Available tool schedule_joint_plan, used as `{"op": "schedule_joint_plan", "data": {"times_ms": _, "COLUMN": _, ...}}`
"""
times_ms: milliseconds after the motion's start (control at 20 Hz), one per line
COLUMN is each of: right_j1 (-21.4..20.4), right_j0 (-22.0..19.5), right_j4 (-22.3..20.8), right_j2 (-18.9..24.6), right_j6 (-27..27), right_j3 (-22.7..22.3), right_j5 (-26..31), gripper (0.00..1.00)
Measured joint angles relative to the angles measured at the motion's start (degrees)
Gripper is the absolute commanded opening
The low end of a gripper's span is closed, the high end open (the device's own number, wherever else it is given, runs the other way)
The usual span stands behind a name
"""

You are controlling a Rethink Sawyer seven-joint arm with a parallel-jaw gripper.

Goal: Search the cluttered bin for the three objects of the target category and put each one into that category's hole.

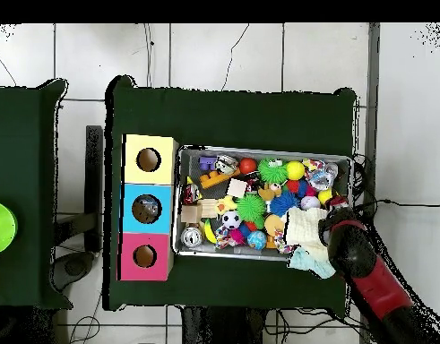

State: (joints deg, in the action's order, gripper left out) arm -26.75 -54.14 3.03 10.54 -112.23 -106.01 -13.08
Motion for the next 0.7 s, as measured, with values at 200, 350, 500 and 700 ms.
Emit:
{"op": "schedule_joint_plan", "data": {"times_ms": 200, "right_j1": 0.77, "right_j0": -0.56, "right_j4": 0.0, "right_j2": 0.0, "right_j6": 0.0, "right_j3": 0.83, "right_j5": 0.0, "gripper": 1.0}}
{"op": "schedule_joint_plan", "data": {"times_ms": 350, "right_j1": 0.83, "right_j0": -0.86, "right_j4": 0.0, "right_j2": 0.02, "right_j6": -0.01, "right_j3": 1.14, "right_j5": 0.07, "gripper": 1.0}}
{"op": "schedule_joint_plan", "data": {"times_ms": 500, "right_j1": 0.92, "right_j0": -0.95, "right_j4": -0.02, "right_j2": 0.09, "right_j6": -0.01, "right_j3": 1.14, "right_j5": 0.02, "gripper": 1.0}}
{"op": "schedule_joint_plan", "data": {"times_ms": 700, "right_j1": 0.92, "right_j0": -0.95, "right_j4": -0.02, "right_j2": 0.09, "right_j6": -0.01, "right_j3": 1.14, "right_j5": 0.02, "gripper": 1.0}}
